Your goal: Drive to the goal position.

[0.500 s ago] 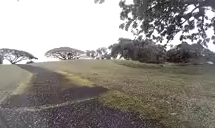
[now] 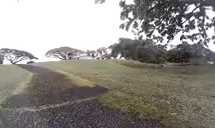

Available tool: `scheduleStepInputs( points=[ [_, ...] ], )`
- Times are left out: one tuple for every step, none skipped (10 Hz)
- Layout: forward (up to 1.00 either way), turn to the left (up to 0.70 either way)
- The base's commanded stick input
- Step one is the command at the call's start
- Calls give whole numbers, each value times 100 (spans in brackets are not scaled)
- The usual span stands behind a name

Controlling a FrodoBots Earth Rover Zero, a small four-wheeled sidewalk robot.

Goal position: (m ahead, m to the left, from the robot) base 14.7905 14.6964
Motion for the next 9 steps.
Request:
scheduleStepInputs(
  points=[
    [0,70],
    [0,70],
    [0,70],
    [0,70],
    [0,70],
    [0,70],
    [0,70],
    [0,70],
    [0,70]
  ],
)
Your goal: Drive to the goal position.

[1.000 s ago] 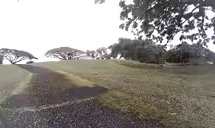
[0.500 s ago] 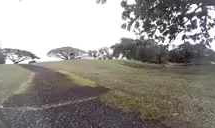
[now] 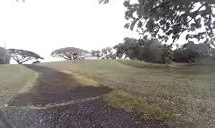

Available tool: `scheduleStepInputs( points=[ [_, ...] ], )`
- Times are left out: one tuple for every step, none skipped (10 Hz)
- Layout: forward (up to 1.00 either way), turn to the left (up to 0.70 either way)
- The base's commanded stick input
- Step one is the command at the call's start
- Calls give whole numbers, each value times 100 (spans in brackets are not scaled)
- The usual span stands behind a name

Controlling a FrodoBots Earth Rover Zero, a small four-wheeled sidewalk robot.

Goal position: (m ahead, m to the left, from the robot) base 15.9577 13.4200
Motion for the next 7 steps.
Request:
scheduleStepInputs(
  points=[
    [0,70],
    [0,70],
    [0,70],
    [0,70],
    [0,70],
    [0,70],
    [0,70]
  ],
)
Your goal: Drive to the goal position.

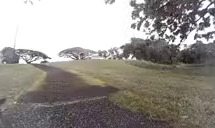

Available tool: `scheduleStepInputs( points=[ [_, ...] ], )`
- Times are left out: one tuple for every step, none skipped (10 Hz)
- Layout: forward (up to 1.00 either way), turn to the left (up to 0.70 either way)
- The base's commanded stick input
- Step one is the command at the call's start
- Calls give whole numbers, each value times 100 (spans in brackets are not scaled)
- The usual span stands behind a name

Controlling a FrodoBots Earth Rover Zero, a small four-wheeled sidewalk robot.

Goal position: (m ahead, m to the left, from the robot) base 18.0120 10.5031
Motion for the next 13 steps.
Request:
scheduleStepInputs(
  points=[
    [0,70],
    [0,70],
    [0,70],
    [0,58],
    [0,8],
    [0,0],
    [0,0],
    [56,0],
    [70,0],
    [70,1],
    [70,33],
    [70,35],
    [70,35]
  ],
)
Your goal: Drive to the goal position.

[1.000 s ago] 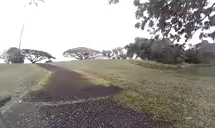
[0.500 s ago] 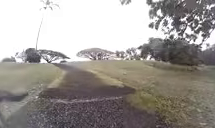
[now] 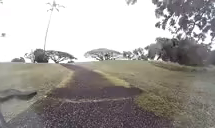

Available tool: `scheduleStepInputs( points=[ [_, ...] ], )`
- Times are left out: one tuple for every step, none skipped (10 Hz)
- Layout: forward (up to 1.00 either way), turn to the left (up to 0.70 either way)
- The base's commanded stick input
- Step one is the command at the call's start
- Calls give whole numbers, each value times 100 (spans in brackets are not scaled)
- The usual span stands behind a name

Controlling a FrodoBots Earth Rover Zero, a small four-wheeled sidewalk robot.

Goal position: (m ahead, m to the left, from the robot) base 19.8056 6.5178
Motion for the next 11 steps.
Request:
scheduleStepInputs(
  points=[
    [70,35],
    [70,35],
    [70,30],
    [70,11],
    [70,0],
    [70,1],
    [70,15],
    [70,35],
    [70,35],
    [70,26],
    [70,0]
  ],
)
